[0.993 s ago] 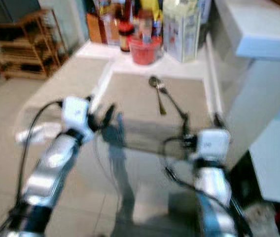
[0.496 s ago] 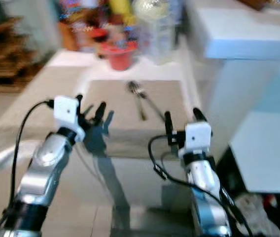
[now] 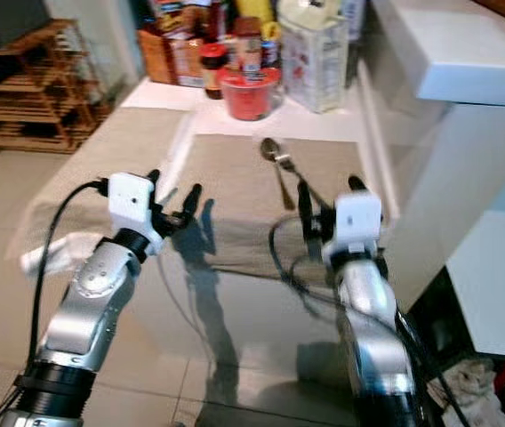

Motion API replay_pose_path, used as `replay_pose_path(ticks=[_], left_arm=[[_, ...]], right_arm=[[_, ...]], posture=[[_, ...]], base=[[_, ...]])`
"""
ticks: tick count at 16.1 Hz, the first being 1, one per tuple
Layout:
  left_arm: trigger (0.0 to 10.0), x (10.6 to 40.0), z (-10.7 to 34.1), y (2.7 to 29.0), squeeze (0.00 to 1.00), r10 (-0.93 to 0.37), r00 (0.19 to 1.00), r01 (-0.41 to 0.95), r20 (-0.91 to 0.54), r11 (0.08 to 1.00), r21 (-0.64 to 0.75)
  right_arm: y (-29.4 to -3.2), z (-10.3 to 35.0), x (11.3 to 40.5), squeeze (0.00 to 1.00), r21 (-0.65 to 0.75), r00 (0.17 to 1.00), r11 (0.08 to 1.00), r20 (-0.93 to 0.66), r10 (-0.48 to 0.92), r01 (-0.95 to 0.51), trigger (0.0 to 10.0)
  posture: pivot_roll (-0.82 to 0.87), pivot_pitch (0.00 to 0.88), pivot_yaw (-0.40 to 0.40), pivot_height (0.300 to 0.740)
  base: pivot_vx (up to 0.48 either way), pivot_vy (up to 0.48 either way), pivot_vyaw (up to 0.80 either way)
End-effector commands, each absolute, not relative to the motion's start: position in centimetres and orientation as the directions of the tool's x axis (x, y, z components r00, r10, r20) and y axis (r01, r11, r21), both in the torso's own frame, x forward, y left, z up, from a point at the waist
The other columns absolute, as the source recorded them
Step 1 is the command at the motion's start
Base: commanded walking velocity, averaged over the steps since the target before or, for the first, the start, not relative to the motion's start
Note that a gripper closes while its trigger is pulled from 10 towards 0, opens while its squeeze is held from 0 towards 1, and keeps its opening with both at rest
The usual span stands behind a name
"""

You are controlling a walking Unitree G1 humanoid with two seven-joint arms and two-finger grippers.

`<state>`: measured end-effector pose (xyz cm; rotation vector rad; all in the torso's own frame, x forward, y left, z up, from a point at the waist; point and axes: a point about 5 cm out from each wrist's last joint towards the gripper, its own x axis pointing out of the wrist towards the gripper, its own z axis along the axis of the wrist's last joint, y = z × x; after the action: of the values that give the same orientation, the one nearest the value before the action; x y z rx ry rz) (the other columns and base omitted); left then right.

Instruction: Setting the table

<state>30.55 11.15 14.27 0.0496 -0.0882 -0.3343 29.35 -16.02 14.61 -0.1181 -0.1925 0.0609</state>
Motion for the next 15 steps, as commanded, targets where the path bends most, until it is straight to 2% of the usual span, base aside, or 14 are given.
replay_pose_path(ticks=[1,6,9,11,15], left_arm=[[10.0,30.5,14.4,11.4,0.00,-0.321,0.944,0.317,0.075,0.946,0.068],[10.0,30.4,14.8,12.1,0.00,-0.304,0.949,0.299,0.077,0.951,0.072],[10.0,30.3,14.9,12.4,0.00,-0.287,0.955,0.282,0.078,0.957,0.072],[10.0,30.2,15.2,12.4,0.00,-0.275,0.958,0.270,0.086,0.960,0.070],[10.0,29.8,15.2,12.5,0.00,-0.261,0.962,0.256,0.085,0.965,0.064]], right_arm=[[-16.4,14.4,30.0,0.00,-0.110,0.987,0.993,0.154,0.055,-0.038,10.0],[-16.1,15.5,33.8,0.00,-0.072,0.992,0.997,0.119,0.046,-0.037,10.0],[-17.6,15.8,35.8,0.00,-0.033,0.998,0.999,0.060,-0.024,0.026,10.0],[-17.6,17.4,37.3,0.00,-0.118,0.998,0.993,0.068,0.010,-0.002,10.0],[-16.7,16.9,37.9,0.00,-0.122,0.997,0.990,-0.028,0.067,-0.070,10.0]], posture=[[-0.02,0.019,0.054,0.740],[0.02,0.012,0.040,0.740],[0.04,0.011,0.027,0.740],[0.06,0.017,0.009,0.740],[0.07,0.033,0.000,0.740]], base=[[0.000,0.000,0.00],[0.000,0.000,0.00],[0.000,0.000,0.00],[0.000,0.000,0.00],[0.000,0.000,0.00]])
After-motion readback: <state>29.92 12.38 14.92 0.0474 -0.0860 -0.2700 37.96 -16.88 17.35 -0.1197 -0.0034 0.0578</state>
